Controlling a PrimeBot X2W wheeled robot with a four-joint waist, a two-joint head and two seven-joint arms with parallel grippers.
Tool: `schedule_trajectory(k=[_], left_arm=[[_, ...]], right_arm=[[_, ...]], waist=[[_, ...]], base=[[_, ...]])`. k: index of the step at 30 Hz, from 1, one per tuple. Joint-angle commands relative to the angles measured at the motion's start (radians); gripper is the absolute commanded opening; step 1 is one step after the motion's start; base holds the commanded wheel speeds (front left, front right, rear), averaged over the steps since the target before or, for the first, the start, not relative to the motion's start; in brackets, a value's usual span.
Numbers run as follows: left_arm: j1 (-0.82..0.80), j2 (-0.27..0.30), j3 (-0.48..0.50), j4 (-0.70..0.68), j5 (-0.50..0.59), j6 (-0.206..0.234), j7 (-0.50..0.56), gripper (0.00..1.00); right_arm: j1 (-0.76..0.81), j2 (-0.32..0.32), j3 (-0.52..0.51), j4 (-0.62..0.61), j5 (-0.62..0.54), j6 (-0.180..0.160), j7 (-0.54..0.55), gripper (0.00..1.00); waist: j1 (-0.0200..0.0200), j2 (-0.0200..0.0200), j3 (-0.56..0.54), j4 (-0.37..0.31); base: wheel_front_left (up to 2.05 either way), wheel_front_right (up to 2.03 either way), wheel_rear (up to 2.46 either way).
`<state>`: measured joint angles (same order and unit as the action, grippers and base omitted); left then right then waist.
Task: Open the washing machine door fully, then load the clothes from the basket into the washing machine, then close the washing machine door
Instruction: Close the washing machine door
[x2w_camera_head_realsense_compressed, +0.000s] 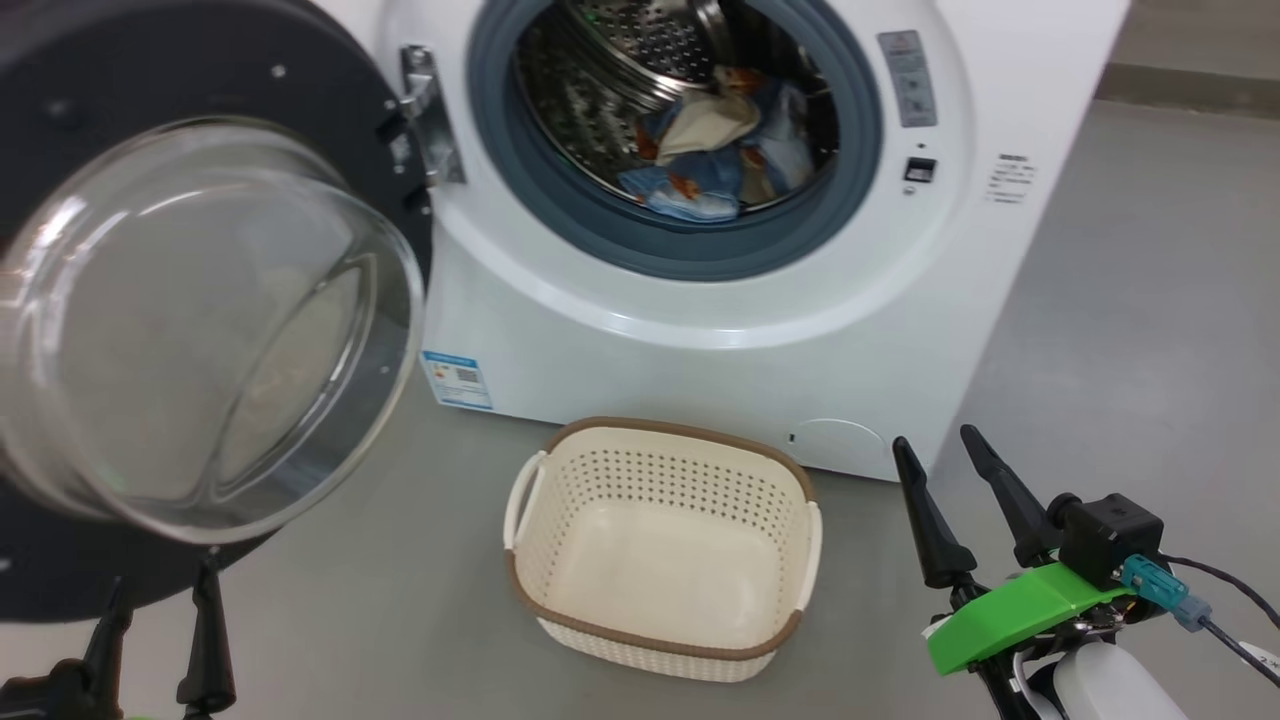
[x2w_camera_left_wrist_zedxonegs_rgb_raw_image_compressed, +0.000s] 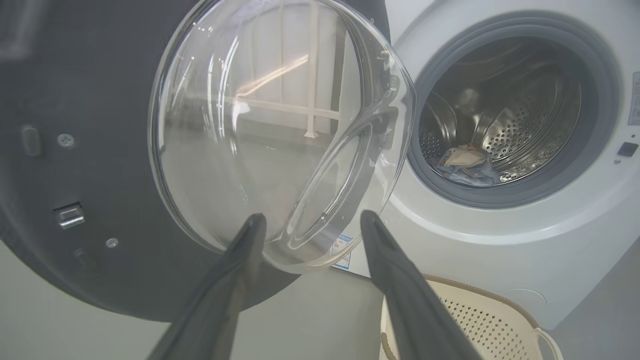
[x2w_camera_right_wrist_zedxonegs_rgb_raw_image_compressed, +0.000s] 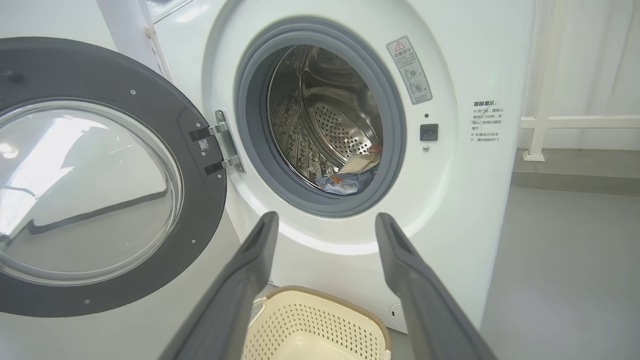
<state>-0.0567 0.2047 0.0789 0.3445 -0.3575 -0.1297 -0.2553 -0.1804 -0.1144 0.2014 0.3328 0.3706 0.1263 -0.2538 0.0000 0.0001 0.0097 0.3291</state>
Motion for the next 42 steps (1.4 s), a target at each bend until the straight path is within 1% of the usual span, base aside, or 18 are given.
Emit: schedule_trajectory(k=[1, 5, 15, 27, 40, 41, 42], left_arm=[[-0.037, 0.02, 0.042, -0.015, 0.015, 0.008, -0.006, 1.0], [-0.034, 0.013, 0.047, -0.015, 0.019, 0.009, -0.006, 1.0], [-0.029, 0.002, 0.065, -0.02, 0.024, 0.011, -0.006, 1.0], [-0.012, -0.02, 0.079, -0.047, 0.029, 0.017, -0.006, 1.0], [-0.007, -0.02, 0.082, -0.049, 0.033, 0.014, -0.006, 1.0], [-0.008, -0.019, 0.084, -0.05, 0.032, 0.013, -0.006, 0.85], [-0.008, -0.019, 0.084, -0.05, 0.031, 0.013, -0.006, 0.61]], right_arm=[[-0.014, -0.002, 0.025, -0.019, 0.009, 0.004, -0.008, 1.0], [-0.009, -0.003, 0.03, -0.017, 0.015, 0.004, -0.008, 1.0], [-0.007, -0.006, 0.046, -0.011, 0.025, 0.004, -0.008, 1.0], [-0.008, -0.01, 0.064, -0.006, 0.033, 0.004, -0.008, 1.0], [-0.003, -0.016, 0.071, -0.006, 0.035, 0.004, -0.008, 1.0], [-0.002, -0.017, 0.072, -0.007, 0.036, 0.004, -0.008, 1.0], [-0.001, -0.018, 0.072, -0.007, 0.037, 0.004, -0.008, 1.0]], waist=[[0.0, -0.0001, -0.018, 0.047], [0.0, -0.0001, -0.026, 0.079], [0.0, -0.0001, -0.034, 0.112], [0.0, -0.0001, -0.041, 0.107], [0.0, -0.0001, -0.046, 0.104], [0.0, -0.0001, -0.047, 0.104], [0.0, -0.0001, -0.048, 0.105]], base=[[0.0, 0.0, 0.0], [0.0, 0.0, 0.0], [0.0, 0.0, 0.0], [0.0, 0.0, 0.0], [0.0, 0.0, 0.0], [0.0, 0.0, 0.0], [0.0, 0.0, 0.0]])
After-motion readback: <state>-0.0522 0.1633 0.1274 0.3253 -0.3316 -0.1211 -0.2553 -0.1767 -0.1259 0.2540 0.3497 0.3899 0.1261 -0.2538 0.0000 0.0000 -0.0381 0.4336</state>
